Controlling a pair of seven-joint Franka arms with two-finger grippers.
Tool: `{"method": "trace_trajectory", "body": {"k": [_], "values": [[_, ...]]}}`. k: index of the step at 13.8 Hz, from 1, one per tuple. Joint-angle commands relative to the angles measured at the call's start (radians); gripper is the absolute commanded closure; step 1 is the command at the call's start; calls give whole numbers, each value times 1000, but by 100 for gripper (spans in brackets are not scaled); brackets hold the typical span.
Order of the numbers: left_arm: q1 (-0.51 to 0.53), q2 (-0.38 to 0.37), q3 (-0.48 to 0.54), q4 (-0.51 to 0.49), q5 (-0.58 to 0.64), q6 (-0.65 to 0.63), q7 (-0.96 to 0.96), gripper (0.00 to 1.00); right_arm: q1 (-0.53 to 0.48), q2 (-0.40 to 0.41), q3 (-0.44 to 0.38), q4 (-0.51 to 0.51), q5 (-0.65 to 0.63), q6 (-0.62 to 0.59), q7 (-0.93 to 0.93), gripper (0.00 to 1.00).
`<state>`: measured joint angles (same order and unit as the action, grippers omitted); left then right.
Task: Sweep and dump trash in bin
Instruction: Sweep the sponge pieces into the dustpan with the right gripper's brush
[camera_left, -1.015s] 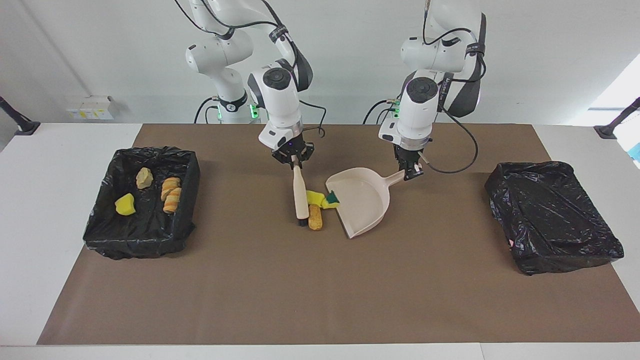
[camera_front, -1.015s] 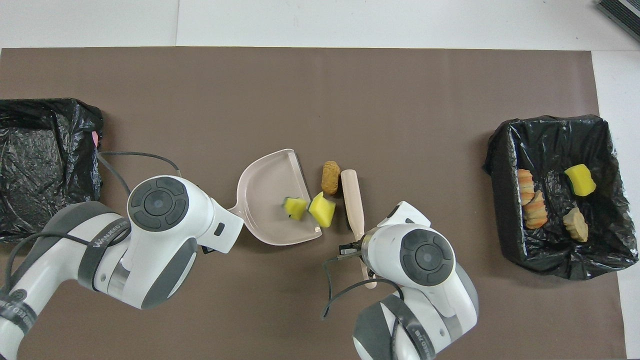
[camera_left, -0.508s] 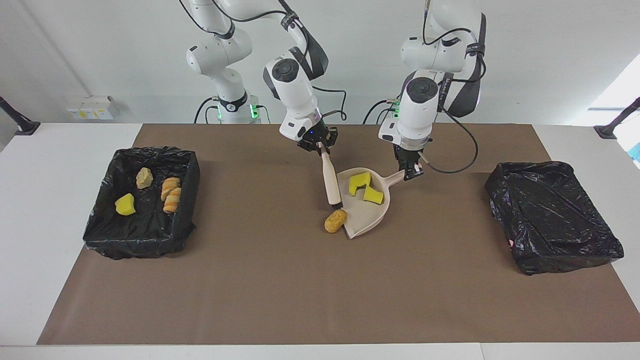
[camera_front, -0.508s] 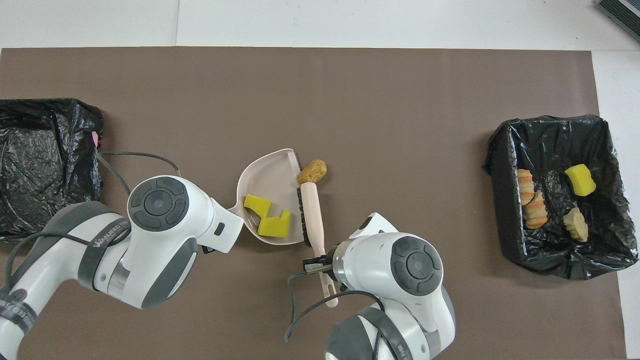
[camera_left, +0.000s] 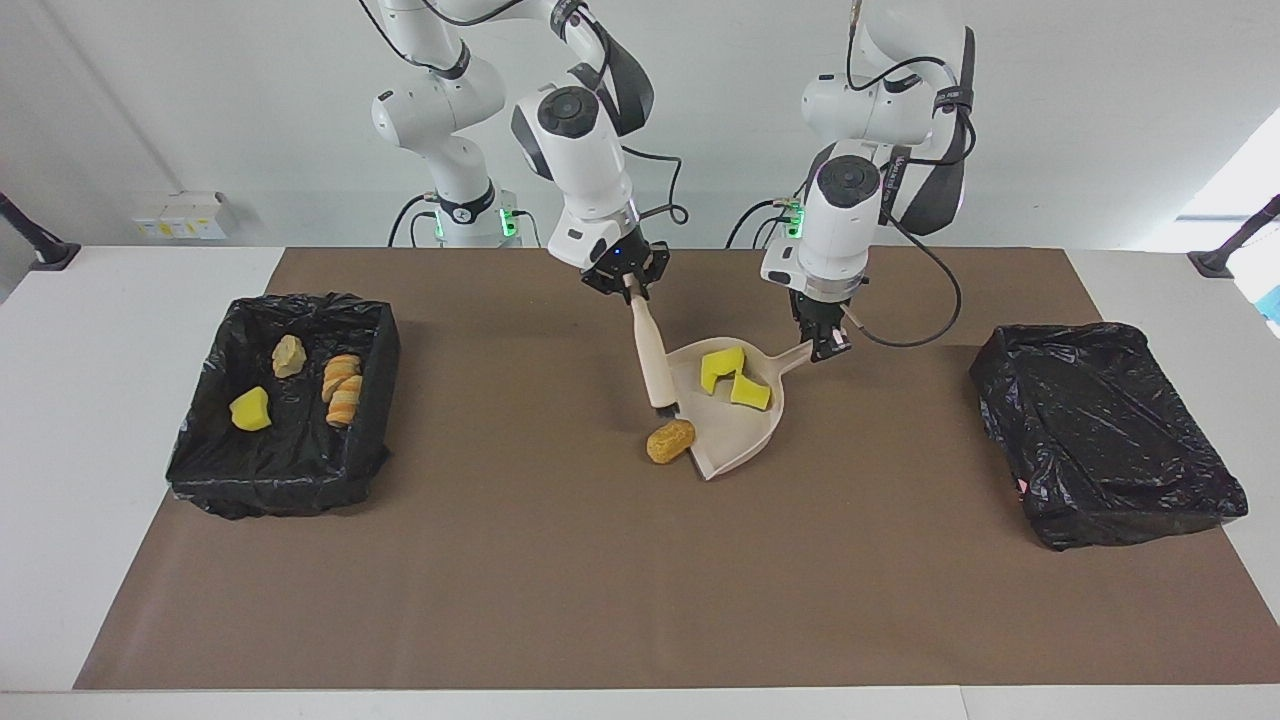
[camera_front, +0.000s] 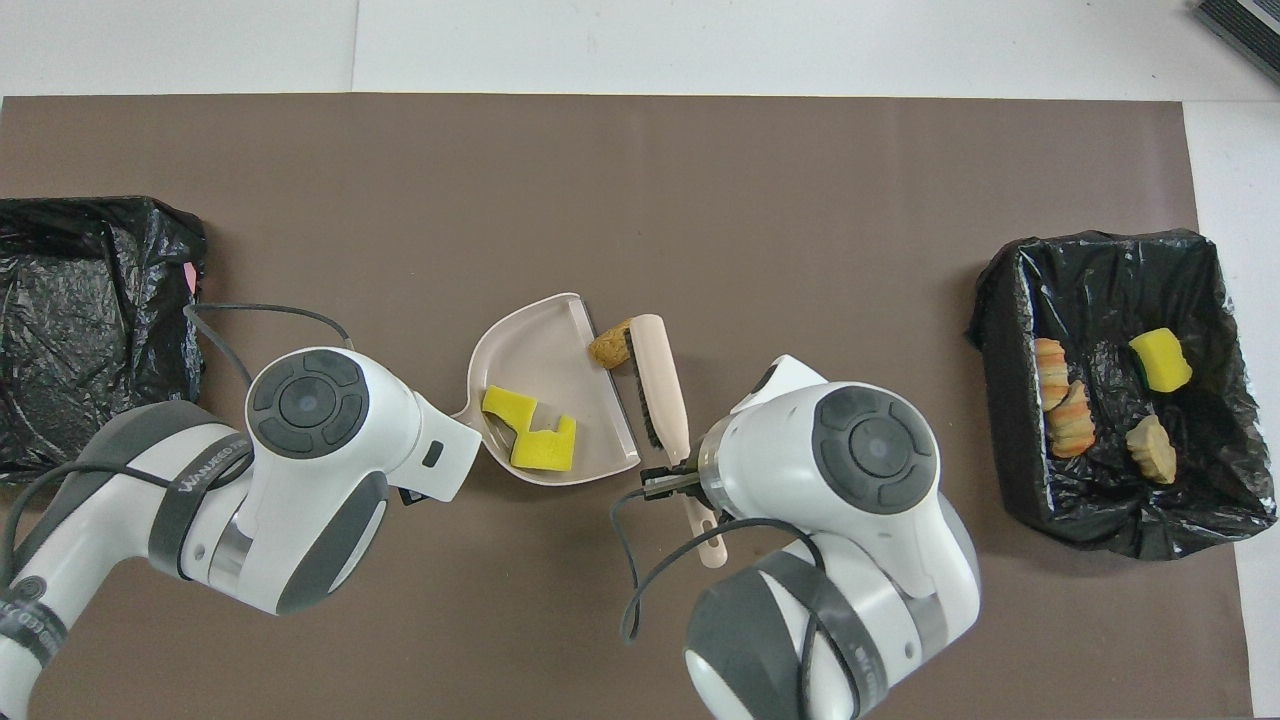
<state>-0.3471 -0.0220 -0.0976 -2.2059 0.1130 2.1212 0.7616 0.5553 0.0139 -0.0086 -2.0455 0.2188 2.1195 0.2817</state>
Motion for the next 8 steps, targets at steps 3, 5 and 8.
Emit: {"method": "trace_trajectory", "body": {"k": [3,5,8], "values": [[13,-9,1,-17,-30,39,-48,100,-28,262,9,246,-133,-10,-76,100],[16,-9,3,-17,-32,42,-48,100,-2,268,10,239,-134,-7,-105,100],[16,-9,3,-17,-33,40,-48,100,35,264,19,212,-96,5,-143,100]]}}
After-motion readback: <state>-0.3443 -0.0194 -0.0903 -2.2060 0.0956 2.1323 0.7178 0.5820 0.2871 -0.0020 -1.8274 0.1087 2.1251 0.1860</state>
